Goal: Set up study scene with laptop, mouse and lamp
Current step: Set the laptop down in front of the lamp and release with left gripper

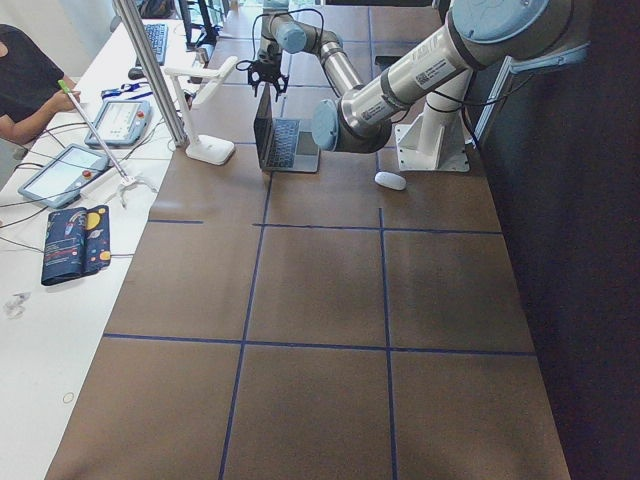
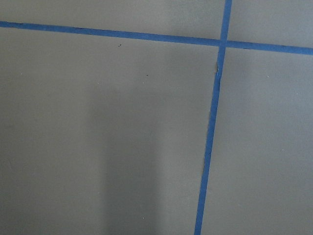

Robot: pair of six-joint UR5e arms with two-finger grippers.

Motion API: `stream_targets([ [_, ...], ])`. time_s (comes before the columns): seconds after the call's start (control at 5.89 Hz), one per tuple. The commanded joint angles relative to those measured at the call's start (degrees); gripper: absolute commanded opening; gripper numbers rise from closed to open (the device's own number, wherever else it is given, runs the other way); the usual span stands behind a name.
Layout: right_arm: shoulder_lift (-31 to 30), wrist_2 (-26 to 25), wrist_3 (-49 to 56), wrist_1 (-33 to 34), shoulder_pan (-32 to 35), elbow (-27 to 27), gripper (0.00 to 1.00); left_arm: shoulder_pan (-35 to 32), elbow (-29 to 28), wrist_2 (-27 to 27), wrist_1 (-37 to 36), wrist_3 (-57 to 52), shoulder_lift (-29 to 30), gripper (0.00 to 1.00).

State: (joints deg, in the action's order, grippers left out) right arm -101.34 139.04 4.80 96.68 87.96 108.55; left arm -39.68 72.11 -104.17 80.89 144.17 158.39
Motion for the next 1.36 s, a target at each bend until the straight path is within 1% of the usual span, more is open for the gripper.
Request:
stream_targets([
  [0.0, 0.00, 0.00, -0.14, 0.00, 0.02, 0.17, 1.00, 0.04, 14.64, -3.39, -3.62, -7.65, -7.52, 1.00],
  [0.34, -0.09, 0.09, -0.14, 0.00, -0.06, 1.31, 1.00, 0.56, 26.63, -3.50, -4.42, -13.19, -15.35, 1.00],
  [0.51, -0.09, 1.39, -0.14, 0.00, -0.41, 1.32, 1.00, 3.70, 31.82, -3.24, -4.51, -18.35, -19.74, 1.00],
  [0.85, -0.17, 2.81, -0.14, -0.09, -2.69, 1.93, 1.00, 8.46, 45.85, -2.18, -4.34, -30.63, -31.50, 1.00],
  [1.02, -1.57, 2.90, -0.31, -0.09, -4.01, 4.54, 1.00, 9.87, 50.63, -2.18, -4.33, -36.19, -36.35, 1.00],
  [1.19, -2.62, 2.90, -5.19, -2.44, -6.02, 6.31, 1.00, 12.84, 51.29, -2.09, -4.51, -41.11, -38.66, 1.00],
])
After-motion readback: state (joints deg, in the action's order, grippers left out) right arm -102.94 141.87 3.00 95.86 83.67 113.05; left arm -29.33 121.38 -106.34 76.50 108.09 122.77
